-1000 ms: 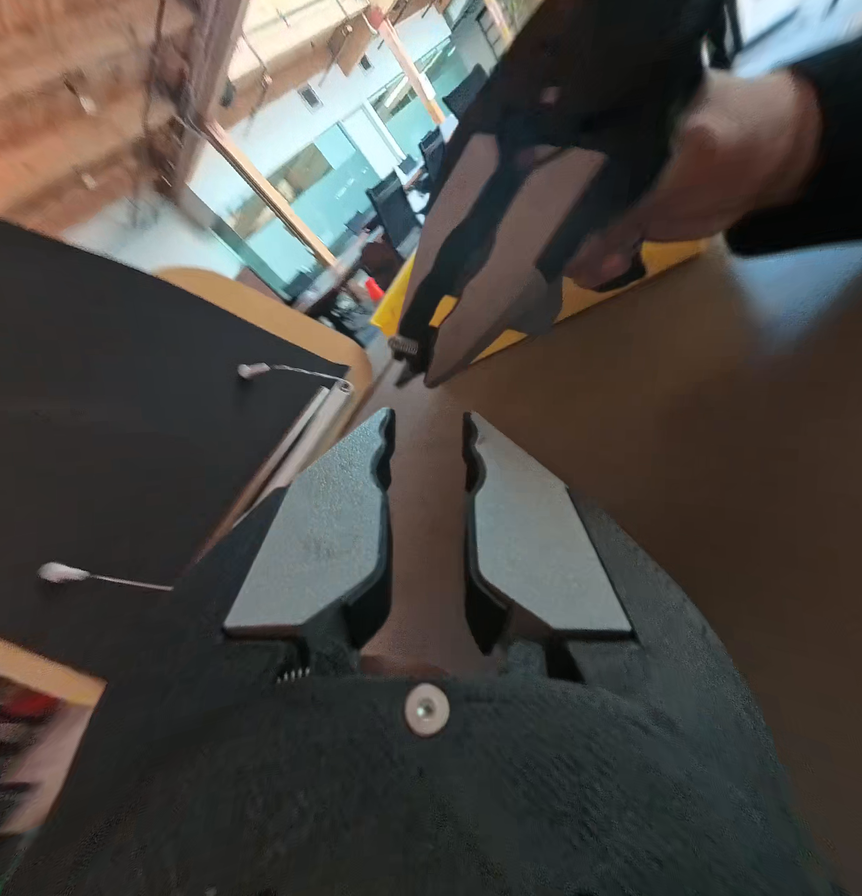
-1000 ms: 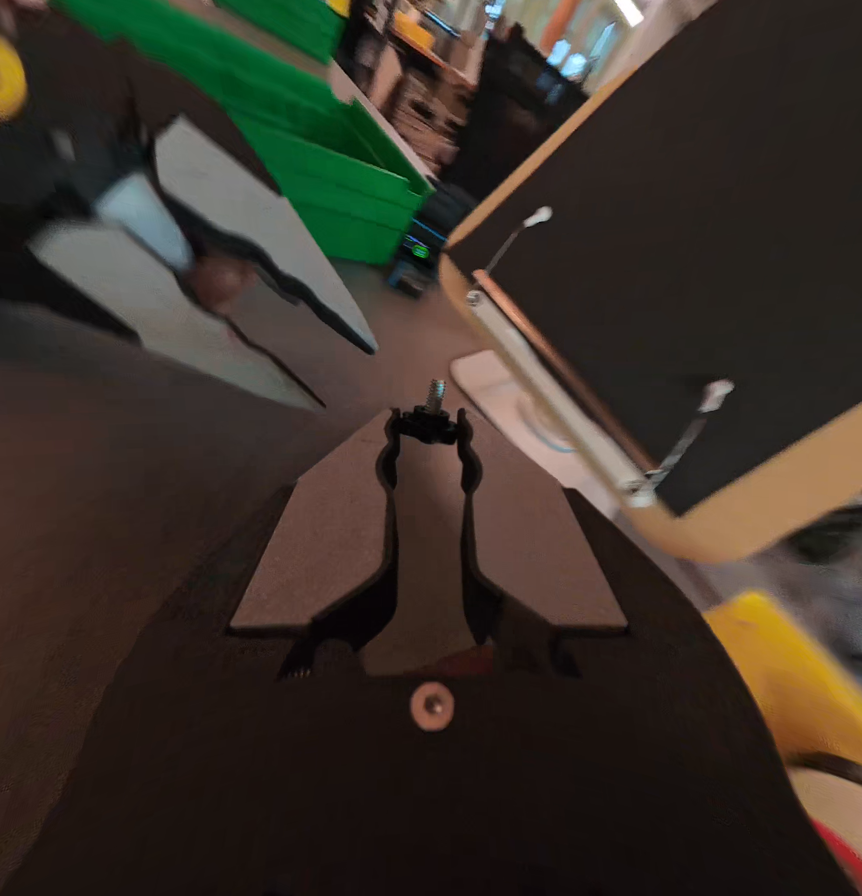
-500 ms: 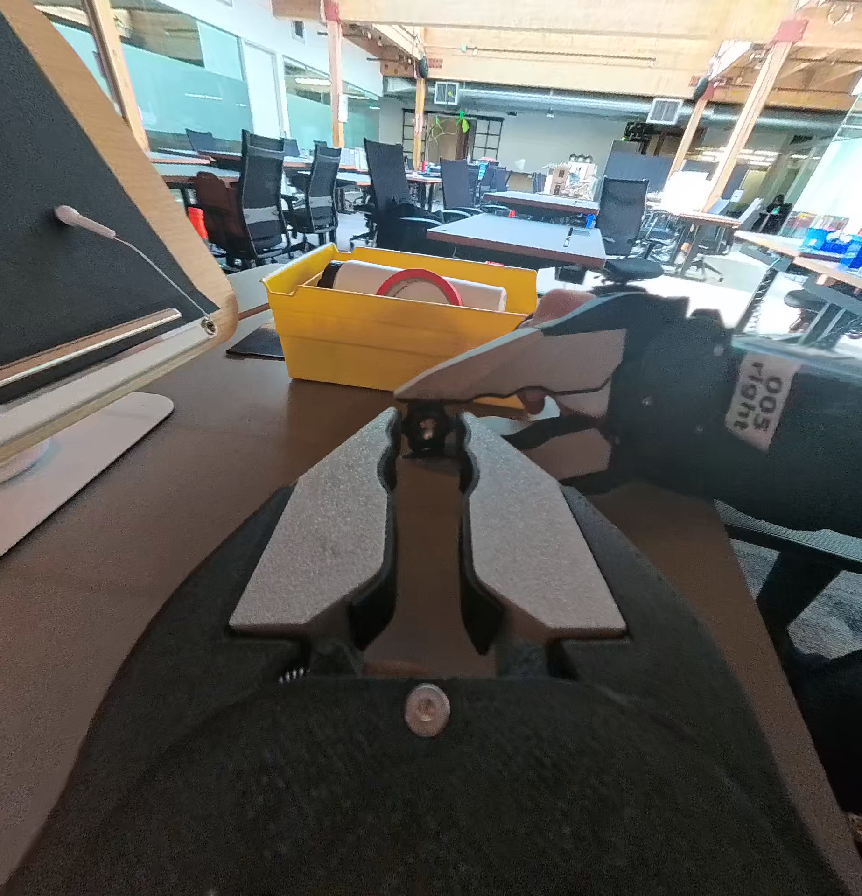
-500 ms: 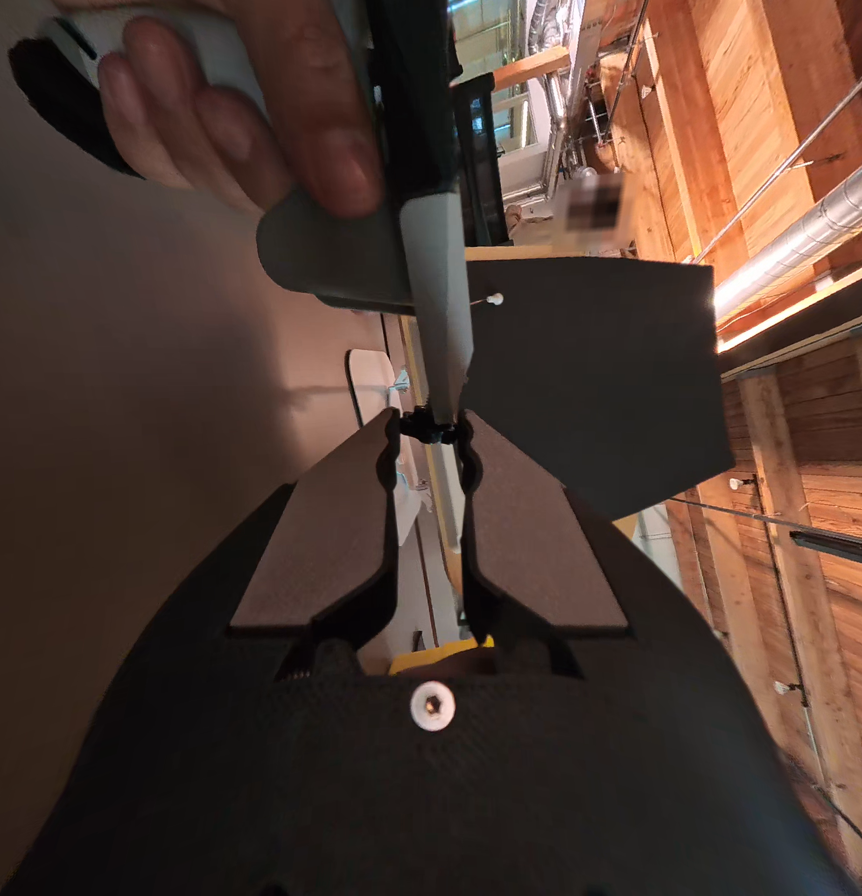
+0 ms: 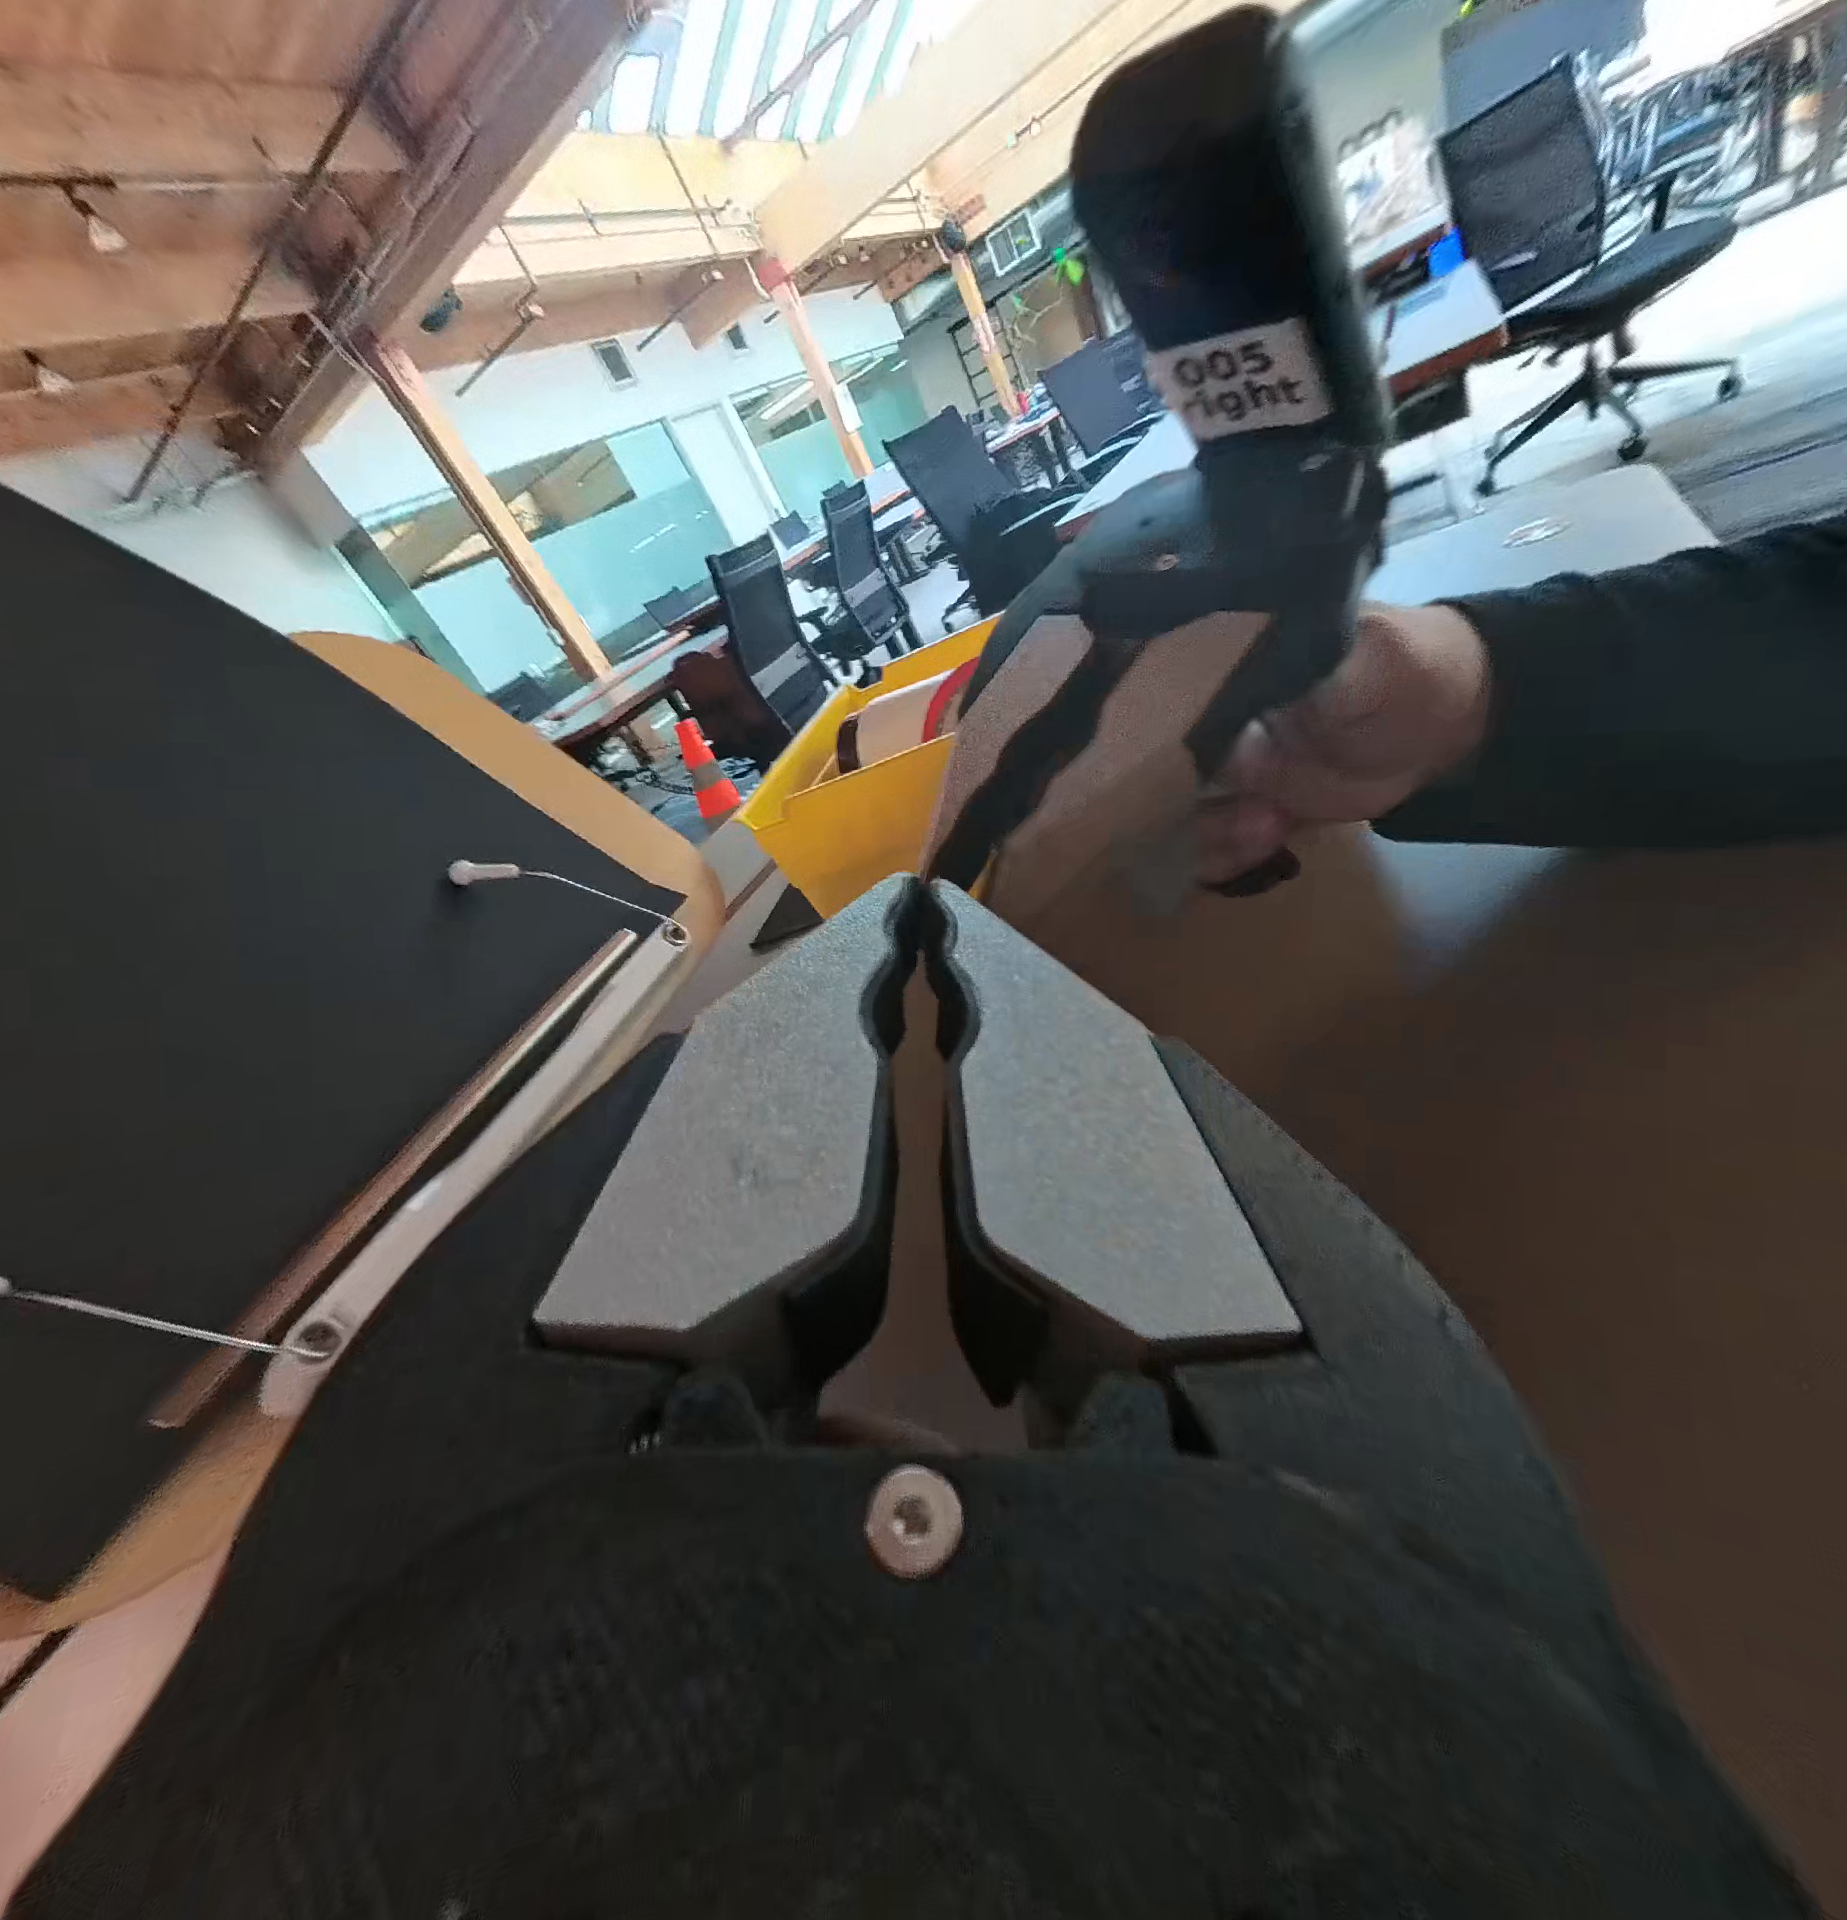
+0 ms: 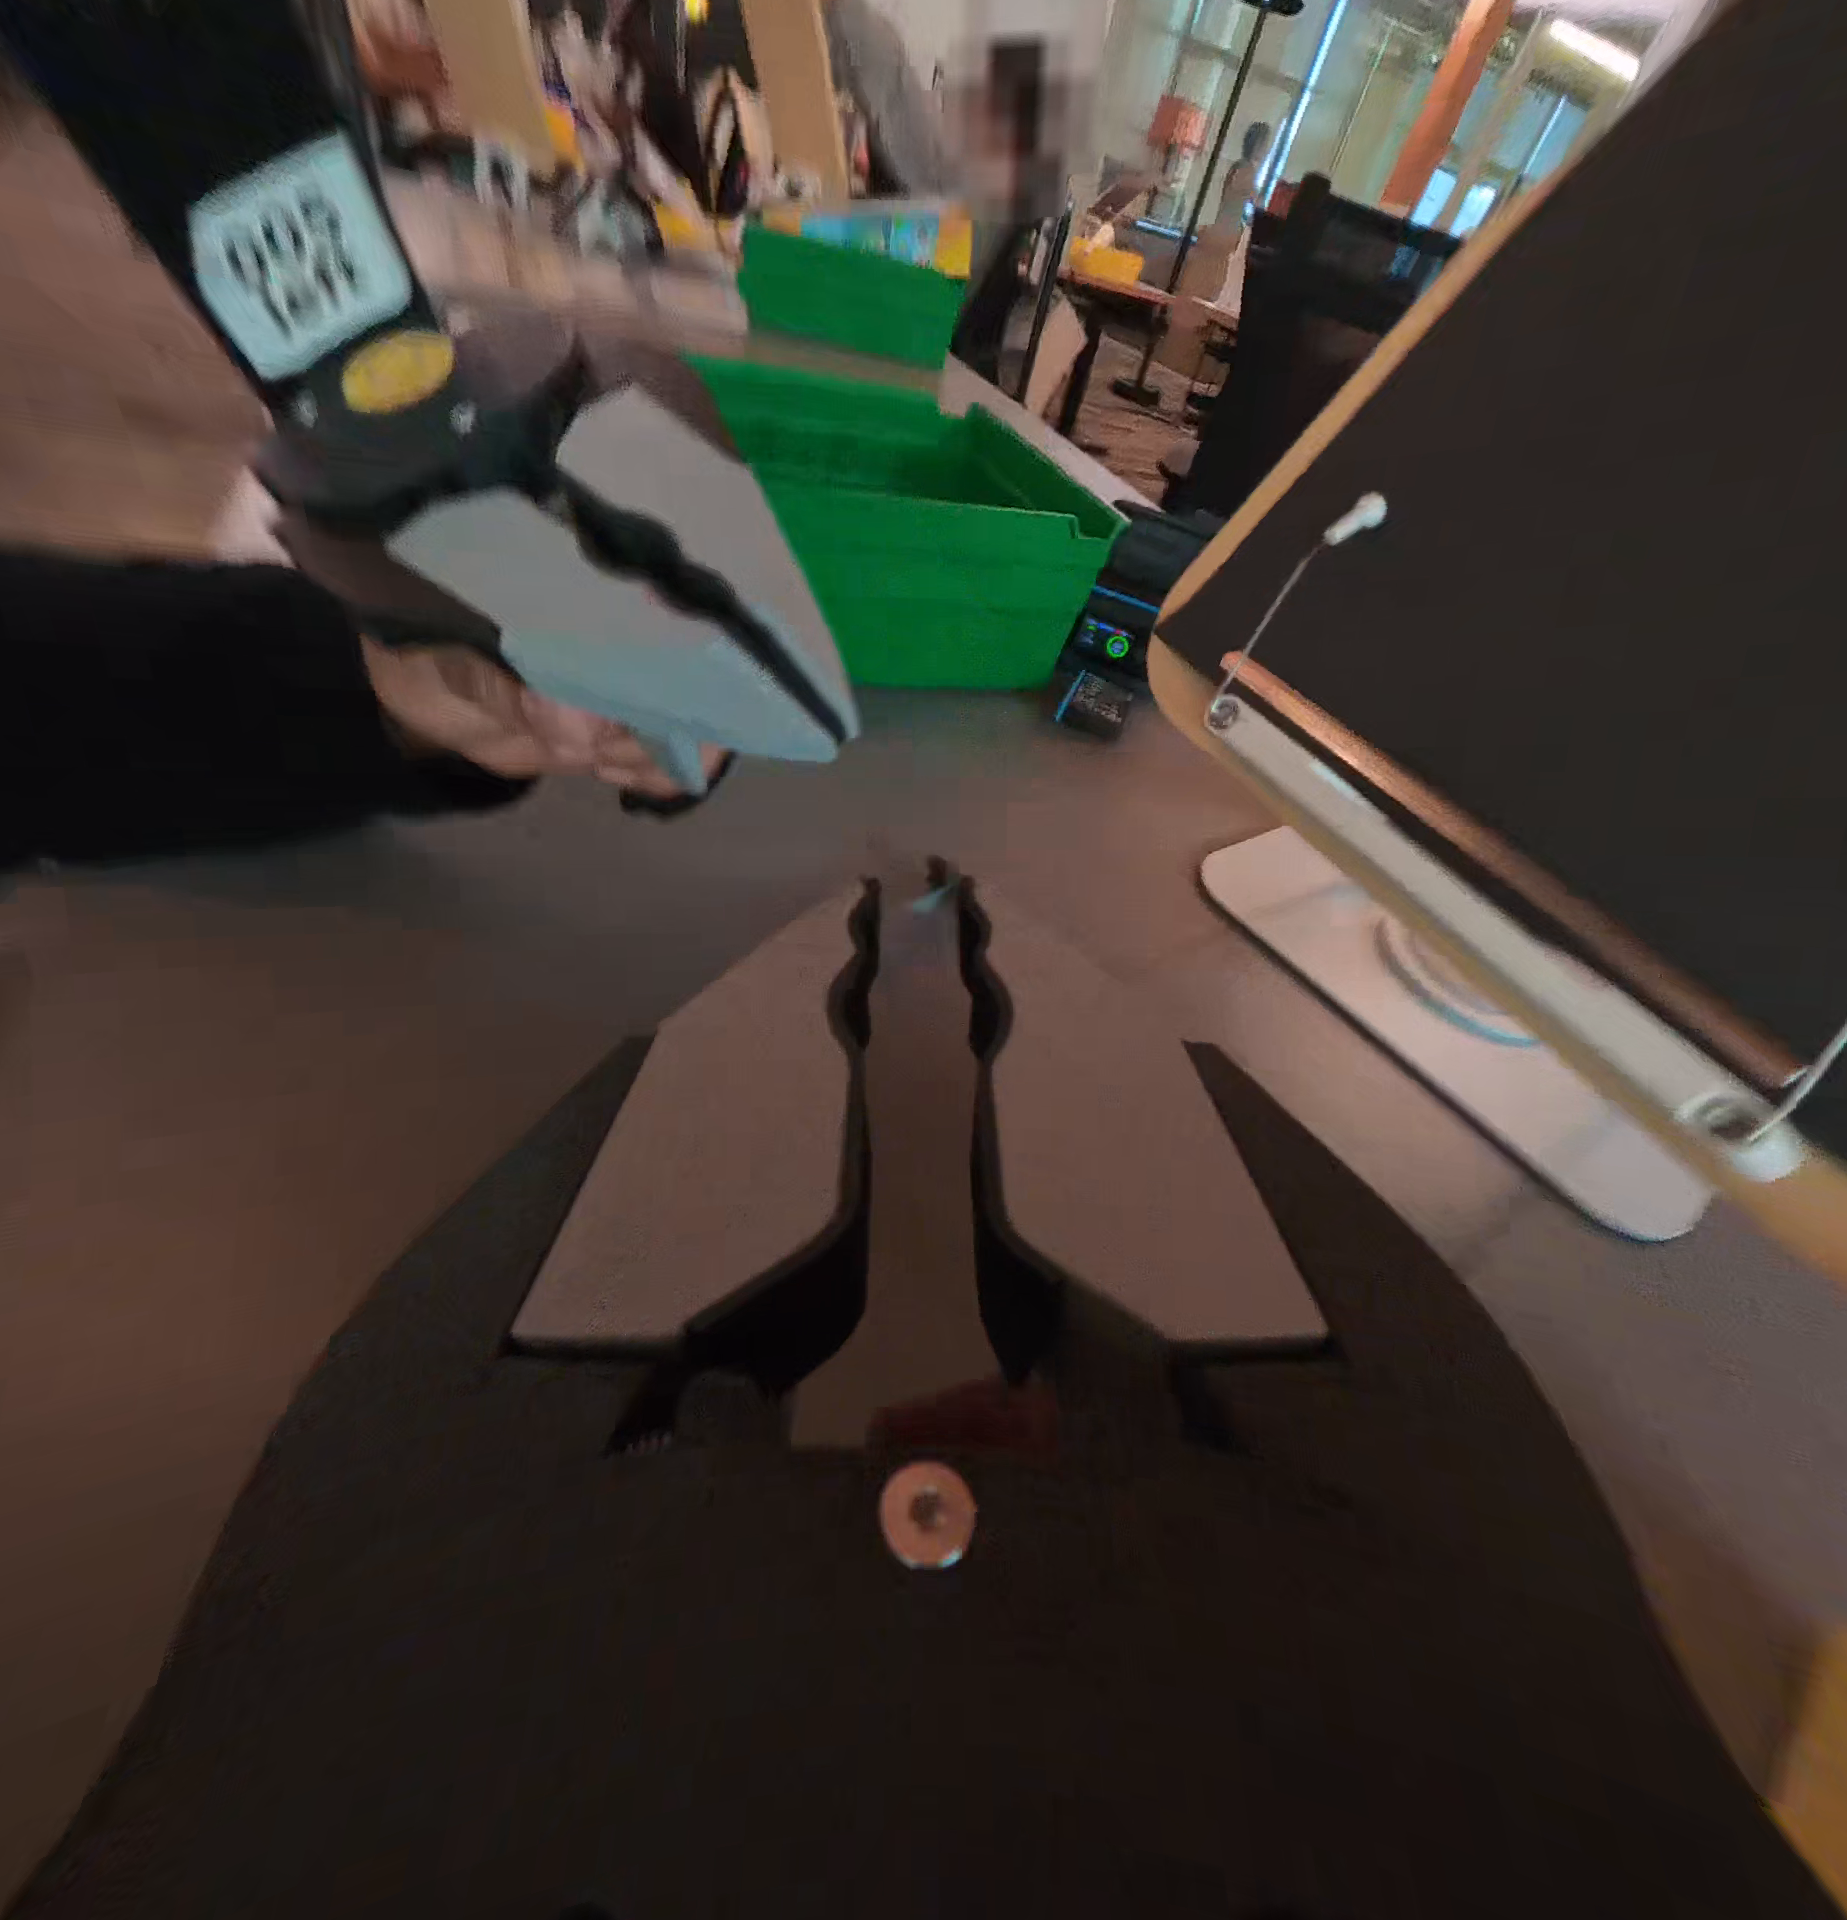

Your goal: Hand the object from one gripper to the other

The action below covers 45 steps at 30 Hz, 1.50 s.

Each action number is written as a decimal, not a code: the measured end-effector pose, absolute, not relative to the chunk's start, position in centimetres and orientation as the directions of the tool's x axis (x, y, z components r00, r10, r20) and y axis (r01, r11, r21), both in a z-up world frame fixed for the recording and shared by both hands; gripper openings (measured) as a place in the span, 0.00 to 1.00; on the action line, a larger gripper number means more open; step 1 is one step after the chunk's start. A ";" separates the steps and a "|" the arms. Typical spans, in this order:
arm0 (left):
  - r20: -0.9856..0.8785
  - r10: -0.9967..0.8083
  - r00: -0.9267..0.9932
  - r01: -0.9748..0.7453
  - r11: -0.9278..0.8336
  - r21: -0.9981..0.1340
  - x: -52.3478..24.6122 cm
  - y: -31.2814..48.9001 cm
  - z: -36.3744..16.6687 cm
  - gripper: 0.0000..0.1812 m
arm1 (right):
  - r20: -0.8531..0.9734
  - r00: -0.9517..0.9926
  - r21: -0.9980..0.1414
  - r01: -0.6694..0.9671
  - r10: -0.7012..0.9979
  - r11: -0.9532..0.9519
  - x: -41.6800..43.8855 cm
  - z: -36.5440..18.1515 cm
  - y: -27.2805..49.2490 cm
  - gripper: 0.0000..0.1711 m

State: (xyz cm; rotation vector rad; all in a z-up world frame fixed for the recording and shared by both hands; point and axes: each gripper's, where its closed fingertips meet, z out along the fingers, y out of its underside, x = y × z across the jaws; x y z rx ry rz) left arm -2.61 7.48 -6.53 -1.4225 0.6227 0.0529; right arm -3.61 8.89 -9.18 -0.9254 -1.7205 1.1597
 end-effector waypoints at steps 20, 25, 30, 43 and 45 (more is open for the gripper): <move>-0.214 0.138 0.967 -0.143 -0.399 -0.906 -20.0 2.5 -4.3 0.14 | 0.131 -0.286 -0.853 0.456 0.949 0.255 -6.1 -16.9 11.3 0.12; -0.259 0.156 0.953 -0.076 -0.706 -0.704 -23.5 5.0 -11.2 0.25 | 0.141 -0.283 -0.852 0.453 0.949 0.262 -6.1 -16.9 11.1 0.13; -0.457 0.286 0.842 -0.113 -0.736 -0.668 -28.3 8.8 -13.7 0.20 | 0.170 -0.280 -0.853 0.438 0.945 0.283 -6.0 -16.4 11.1 0.13; -0.360 0.377 0.853 0.139 -0.831 -0.539 -33.7 9.2 -20.3 0.16 | 0.144 -0.290 -0.879 0.402 0.946 0.257 -5.8 -15.2 10.7 0.14; -0.364 0.350 0.863 0.129 -0.850 -0.511 -33.5 9.1 -20.8 0.03 | 0.143 -0.291 -0.877 0.405 0.946 0.257 -5.8 -15.2 10.7 0.14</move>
